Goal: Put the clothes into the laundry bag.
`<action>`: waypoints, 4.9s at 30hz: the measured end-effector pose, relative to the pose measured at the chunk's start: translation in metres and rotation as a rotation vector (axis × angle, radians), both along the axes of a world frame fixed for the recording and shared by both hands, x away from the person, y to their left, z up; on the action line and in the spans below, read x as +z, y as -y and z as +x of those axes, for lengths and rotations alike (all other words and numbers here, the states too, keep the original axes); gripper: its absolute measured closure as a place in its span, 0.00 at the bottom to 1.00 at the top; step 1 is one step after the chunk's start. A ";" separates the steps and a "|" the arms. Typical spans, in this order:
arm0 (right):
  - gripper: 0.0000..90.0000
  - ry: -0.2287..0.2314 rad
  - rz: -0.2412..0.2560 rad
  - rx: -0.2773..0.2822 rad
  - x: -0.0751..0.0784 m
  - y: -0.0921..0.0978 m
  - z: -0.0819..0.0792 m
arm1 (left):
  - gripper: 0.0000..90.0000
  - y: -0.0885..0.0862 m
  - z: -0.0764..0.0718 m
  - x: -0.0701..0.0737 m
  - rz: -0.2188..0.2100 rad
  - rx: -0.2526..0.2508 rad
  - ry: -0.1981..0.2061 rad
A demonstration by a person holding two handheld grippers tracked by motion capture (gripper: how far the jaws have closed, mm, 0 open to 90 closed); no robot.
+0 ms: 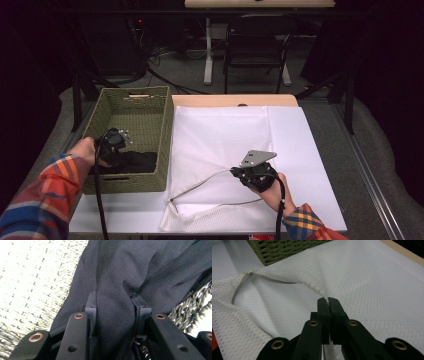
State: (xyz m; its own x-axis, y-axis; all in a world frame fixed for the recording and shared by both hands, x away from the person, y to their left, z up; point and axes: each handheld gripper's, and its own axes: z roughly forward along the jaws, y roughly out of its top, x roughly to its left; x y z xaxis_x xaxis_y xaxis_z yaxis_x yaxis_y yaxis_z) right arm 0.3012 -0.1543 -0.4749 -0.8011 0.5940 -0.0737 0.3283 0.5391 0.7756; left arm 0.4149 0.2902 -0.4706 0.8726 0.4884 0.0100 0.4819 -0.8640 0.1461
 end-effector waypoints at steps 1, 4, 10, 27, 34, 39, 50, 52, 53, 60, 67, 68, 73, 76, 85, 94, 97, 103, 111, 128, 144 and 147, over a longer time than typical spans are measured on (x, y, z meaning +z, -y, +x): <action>0.98 0.000 0.000 0.000 0.000 0.000 0.000 | 0.73 0.000 0.000 0.000 0.000 0.000 0.000; 0.98 -0.003 -0.001 -0.003 0.000 -0.001 0.000 | 0.73 -0.005 0.002 0.002 -0.012 0.042 0.027; 0.98 -0.005 -0.001 -0.004 -0.001 0.000 0.001 | 0.74 -0.008 0.008 0.005 -0.019 0.098 0.053; 0.98 -0.004 -0.004 0.000 -0.001 0.000 0.001 | 0.42 -0.006 0.010 0.006 -0.013 0.114 0.070; 0.98 -0.004 -0.004 0.000 -0.001 -0.001 0.001 | 0.17 0.000 0.010 0.005 0.003 0.077 0.045; 0.98 -0.005 -0.001 -0.001 -0.001 0.000 0.001 | 0.08 0.006 0.013 0.001 -0.013 0.063 0.011; 0.98 -0.011 0.001 0.001 -0.001 -0.001 0.001 | 0.29 0.014 0.018 -0.021 0.040 0.062 -0.012; 0.98 -0.011 0.001 0.003 -0.001 -0.001 0.001 | 0.34 0.013 0.019 -0.022 0.039 0.064 -0.010; 0.98 -0.015 0.004 0.000 -0.001 0.000 0.000 | 0.36 0.013 0.020 -0.023 0.035 0.064 -0.016; 0.98 -0.015 0.006 0.000 0.000 0.000 0.000 | 0.50 0.012 0.021 -0.025 0.042 0.092 0.000; 0.98 -0.012 0.006 0.001 0.000 0.000 0.000 | 0.68 0.012 0.020 -0.025 0.040 0.090 0.003; 0.98 -0.010 0.008 0.002 0.000 0.000 0.000 | 0.69 0.012 0.020 -0.025 0.040 0.090 0.003; 0.98 -0.018 0.011 -0.001 0.001 0.001 0.001 | 0.70 0.012 0.017 -0.024 0.035 0.079 0.014; 0.98 -0.013 0.013 0.000 0.001 0.001 0.001 | 0.70 0.011 0.015 -0.023 0.030 0.077 0.027; 0.98 -0.017 0.016 -0.003 0.001 0.002 0.001 | 0.71 0.011 0.012 -0.020 0.032 0.066 0.034; 0.98 -0.022 0.015 0.000 0.000 0.002 0.002 | 0.71 0.011 0.009 -0.019 0.031 0.068 0.052; 0.98 -0.022 0.015 -0.002 0.000 0.002 0.001 | 0.72 0.011 0.008 -0.017 0.035 0.069 0.067; 0.98 -0.020 0.014 -0.001 0.000 0.001 0.001 | 0.72 0.011 0.007 -0.016 0.038 0.071 0.076; 0.98 -0.021 0.011 0.000 0.000 0.002 0.002 | 0.72 0.008 0.005 -0.012 0.022 0.079 0.082; 0.98 -0.010 0.014 -0.008 0.000 0.002 0.001 | 0.73 0.007 -0.002 0.003 0.001 0.076 0.129; 0.98 -0.015 0.013 -0.009 -0.001 0.002 0.002 | 0.73 0.005 -0.006 0.020 -0.019 0.094 0.133; 0.98 -0.013 0.014 -0.012 0.000 0.003 0.002 | 0.73 0.005 -0.006 0.026 -0.027 0.102 0.142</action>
State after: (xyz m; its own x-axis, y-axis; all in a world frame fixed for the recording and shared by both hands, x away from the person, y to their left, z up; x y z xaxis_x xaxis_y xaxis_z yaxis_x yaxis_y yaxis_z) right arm 0.3031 -0.1570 -0.4751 -0.7947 0.6045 -0.0551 0.3447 0.5241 0.7787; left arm 0.4085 0.2857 -0.4448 0.8091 0.5762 0.1150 0.5400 -0.8064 0.2411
